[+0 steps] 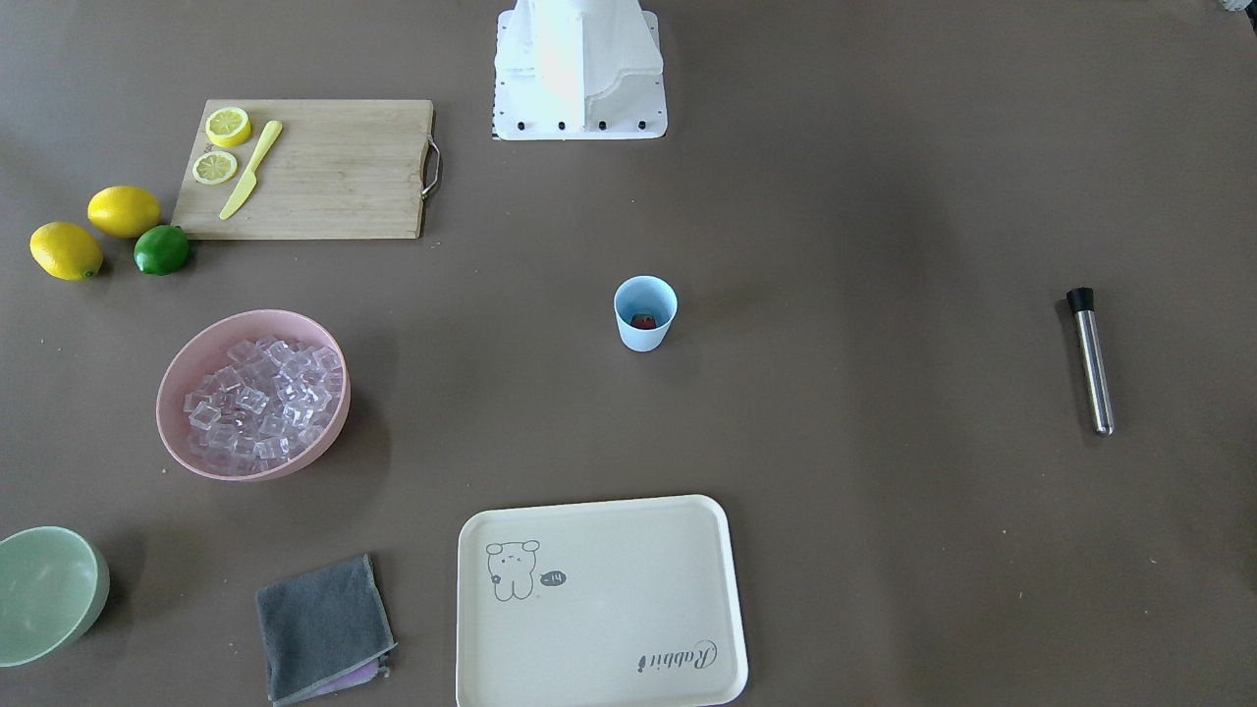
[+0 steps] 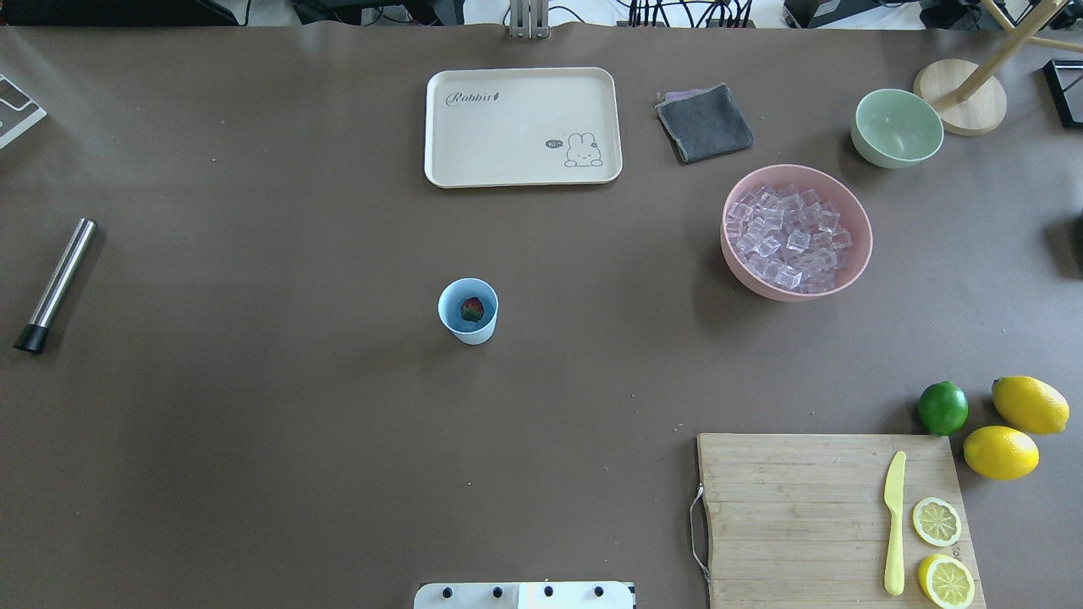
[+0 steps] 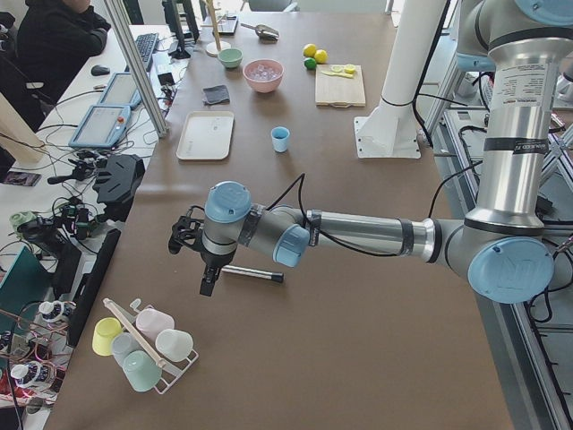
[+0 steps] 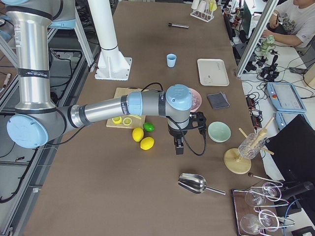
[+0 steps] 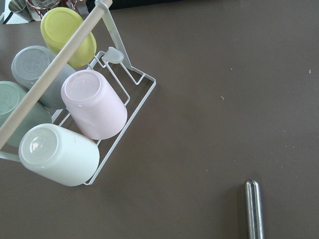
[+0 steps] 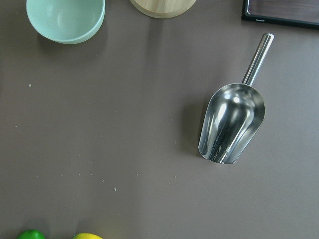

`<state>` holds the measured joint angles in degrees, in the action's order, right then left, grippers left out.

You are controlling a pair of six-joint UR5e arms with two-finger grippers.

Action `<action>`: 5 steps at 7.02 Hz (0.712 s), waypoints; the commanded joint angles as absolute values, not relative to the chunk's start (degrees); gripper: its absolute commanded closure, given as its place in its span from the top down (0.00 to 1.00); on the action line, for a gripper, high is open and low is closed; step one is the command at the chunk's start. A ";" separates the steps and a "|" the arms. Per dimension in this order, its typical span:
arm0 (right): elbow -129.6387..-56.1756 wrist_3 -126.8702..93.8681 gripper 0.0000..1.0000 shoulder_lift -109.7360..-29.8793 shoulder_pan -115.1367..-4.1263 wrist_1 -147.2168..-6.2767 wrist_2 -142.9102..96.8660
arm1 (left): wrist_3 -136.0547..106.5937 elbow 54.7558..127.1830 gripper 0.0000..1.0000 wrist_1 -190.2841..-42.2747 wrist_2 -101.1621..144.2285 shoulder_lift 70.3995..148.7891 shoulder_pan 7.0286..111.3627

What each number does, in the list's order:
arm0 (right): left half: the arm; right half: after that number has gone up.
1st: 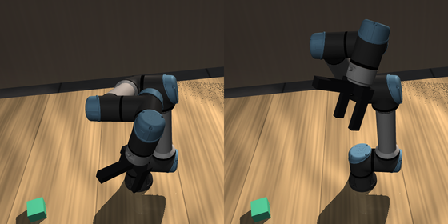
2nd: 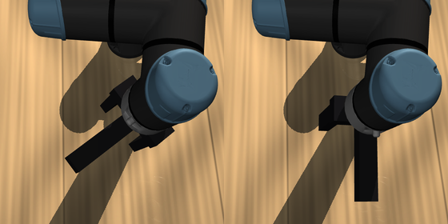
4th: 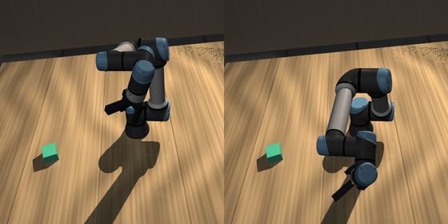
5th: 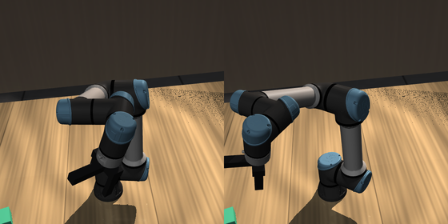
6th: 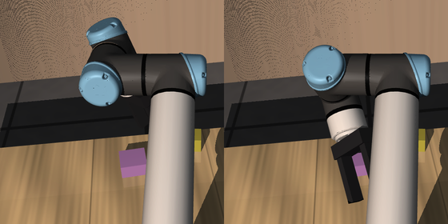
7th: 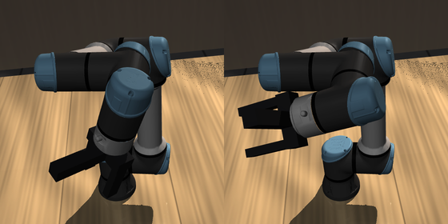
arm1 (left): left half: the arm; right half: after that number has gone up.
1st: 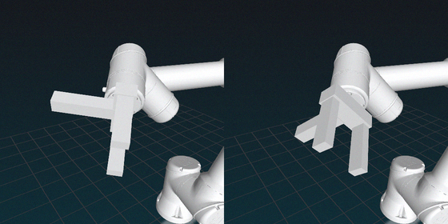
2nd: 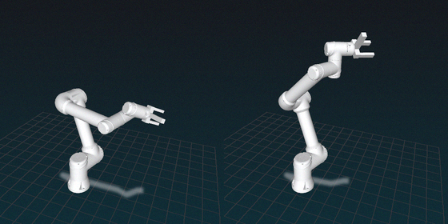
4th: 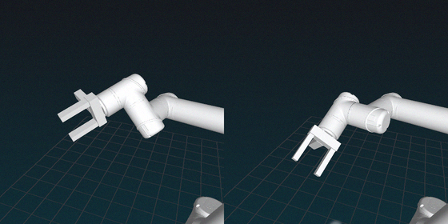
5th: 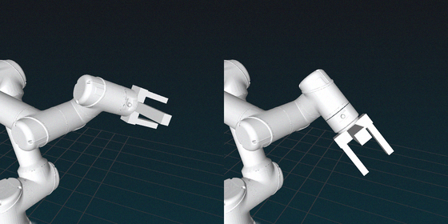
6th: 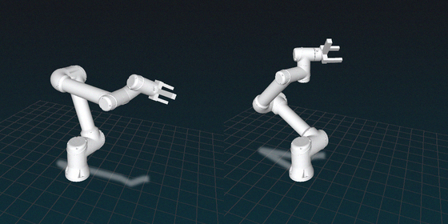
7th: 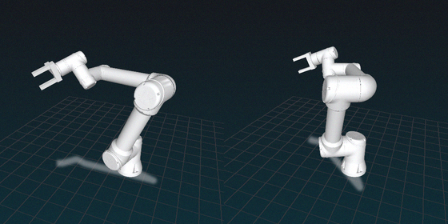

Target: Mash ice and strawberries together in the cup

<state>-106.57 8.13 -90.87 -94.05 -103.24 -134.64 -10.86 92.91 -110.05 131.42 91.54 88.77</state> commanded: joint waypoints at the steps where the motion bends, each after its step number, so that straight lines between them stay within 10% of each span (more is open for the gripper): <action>1: -106.61 7.74 0.99 -89.66 -92.73 -103.10 -133.95 | -11.16 92.82 0.98 -110.04 131.40 91.14 88.68; 5: -104.59 4.77 0.99 -85.52 -90.44 -104.67 -131.49 | -11.16 92.90 0.98 -110.48 132.88 91.67 88.68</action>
